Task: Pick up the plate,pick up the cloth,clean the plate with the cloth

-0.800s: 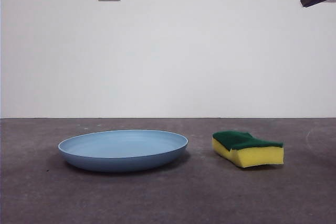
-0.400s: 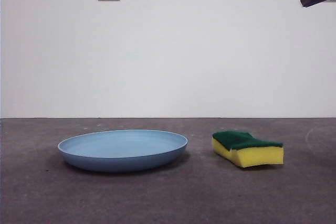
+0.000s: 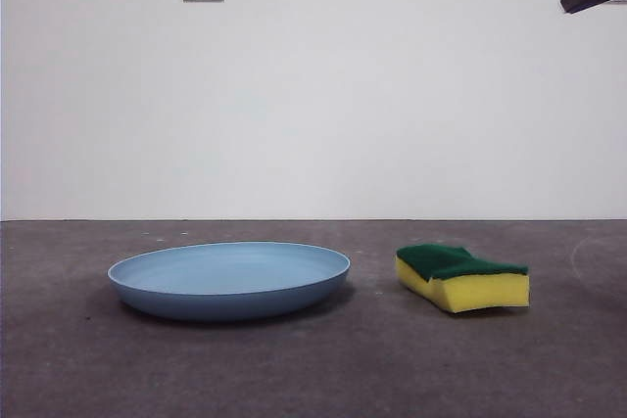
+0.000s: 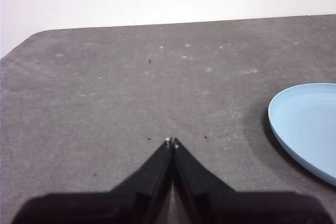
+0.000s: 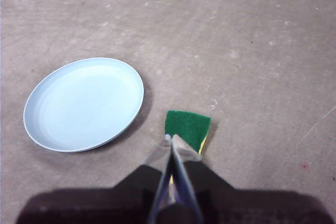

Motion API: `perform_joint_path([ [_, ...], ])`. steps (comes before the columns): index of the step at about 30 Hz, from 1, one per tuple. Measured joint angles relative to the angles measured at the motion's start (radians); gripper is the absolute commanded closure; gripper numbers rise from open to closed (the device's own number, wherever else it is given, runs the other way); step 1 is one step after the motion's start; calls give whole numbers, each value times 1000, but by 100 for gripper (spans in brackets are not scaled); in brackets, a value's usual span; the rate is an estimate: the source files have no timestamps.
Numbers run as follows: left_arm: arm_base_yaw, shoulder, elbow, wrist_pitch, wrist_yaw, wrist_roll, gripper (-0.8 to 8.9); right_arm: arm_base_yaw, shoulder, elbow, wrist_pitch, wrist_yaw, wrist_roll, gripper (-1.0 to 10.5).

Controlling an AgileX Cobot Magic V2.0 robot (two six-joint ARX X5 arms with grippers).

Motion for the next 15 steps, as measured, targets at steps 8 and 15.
perform_joint_path([
  [8,0,0,0,0,0,0,815,0,0,0,0,0,0,946],
  [15,0,0,0,0,0,0,815,-58,-93,0,-12,14,-77,946],
])
